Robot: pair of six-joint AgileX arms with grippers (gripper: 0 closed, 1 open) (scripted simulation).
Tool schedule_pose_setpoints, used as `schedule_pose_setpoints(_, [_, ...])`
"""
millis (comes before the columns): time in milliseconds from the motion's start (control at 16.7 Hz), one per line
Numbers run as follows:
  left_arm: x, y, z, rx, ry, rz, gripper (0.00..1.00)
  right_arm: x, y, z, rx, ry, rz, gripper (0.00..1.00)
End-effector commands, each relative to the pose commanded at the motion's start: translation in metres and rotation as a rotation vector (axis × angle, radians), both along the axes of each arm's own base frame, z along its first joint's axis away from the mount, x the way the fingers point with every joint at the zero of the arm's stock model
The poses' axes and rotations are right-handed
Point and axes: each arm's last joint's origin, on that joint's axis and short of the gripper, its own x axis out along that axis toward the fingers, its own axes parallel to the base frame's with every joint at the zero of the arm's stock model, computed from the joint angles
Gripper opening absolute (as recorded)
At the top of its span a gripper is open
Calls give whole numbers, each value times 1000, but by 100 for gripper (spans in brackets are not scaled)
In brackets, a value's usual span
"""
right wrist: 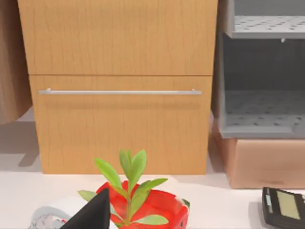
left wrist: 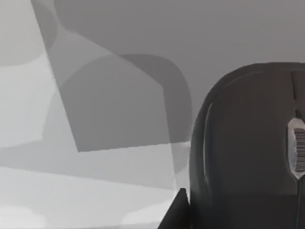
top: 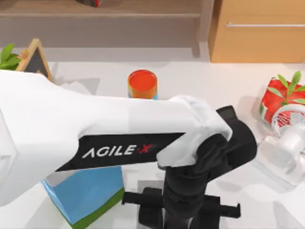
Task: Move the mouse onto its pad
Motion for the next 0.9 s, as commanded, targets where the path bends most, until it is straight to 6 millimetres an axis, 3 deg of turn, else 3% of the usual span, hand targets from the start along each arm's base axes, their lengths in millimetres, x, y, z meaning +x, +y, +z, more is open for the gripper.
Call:
schedule_pose_setpoints(480, [27,9,-5,-49,-100,135,0,0,0,0,0,0,0,100])
schedule_pose_setpoints(900, [31,11,-13,-32,-123,149,0,0,0,0,0,0,0,100])
